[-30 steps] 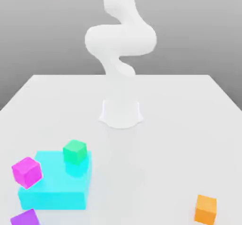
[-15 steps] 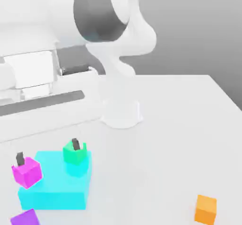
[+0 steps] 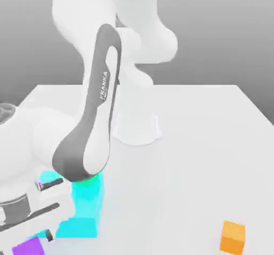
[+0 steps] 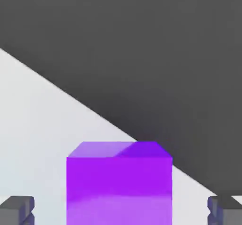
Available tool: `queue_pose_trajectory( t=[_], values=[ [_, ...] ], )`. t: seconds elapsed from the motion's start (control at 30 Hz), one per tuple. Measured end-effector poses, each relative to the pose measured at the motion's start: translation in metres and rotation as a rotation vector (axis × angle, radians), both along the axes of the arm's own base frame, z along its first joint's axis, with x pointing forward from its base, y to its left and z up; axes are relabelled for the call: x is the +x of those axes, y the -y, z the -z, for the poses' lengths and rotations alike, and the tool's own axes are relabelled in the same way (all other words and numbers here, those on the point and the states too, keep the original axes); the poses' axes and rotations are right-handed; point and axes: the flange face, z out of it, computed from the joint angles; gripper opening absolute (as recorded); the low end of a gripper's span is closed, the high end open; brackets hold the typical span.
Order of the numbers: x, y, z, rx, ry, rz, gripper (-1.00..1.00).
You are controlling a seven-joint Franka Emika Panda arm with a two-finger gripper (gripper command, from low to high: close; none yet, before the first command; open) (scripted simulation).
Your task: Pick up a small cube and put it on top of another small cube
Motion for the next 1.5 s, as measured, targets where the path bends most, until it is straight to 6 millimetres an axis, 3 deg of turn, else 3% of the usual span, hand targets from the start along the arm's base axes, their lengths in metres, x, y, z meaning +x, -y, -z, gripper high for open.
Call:
queue_pose_trajectory(
  t=[0.17, 0.23, 0.33, 0.73, 1.13, 1.23, 1.43, 1.47, 1.5],
  values=[
    [-0.001, 0.0, 0.006, 0.001, -0.002, 0.0, -1.0],
    [0.0, 0.0, -0.011, 0.0, -0.002, -0.002, -1.0],
    [-0.003, 0.0, -0.053, 0.005, -0.003, 0.002, -1.0],
    [-0.082, -0.026, -0.122, 0.079, -0.04, 0.074, -1.0],
    [-0.17, -0.069, -0.167, 0.042, -0.022, 0.079, -1.0],
    [-0.191, -0.08, -0.172, 0.014, -0.007, 0.077, -1.0],
    [-0.196, -0.084, -0.118, 0.005, -0.002, 0.076, -1.0],
    [-0.196, -0.084, -0.112, 0.003, -0.002, 0.077, 1.0],
    [-0.196, -0.084, -0.112, 0.003, -0.002, 0.077, 1.0]
  ],
)
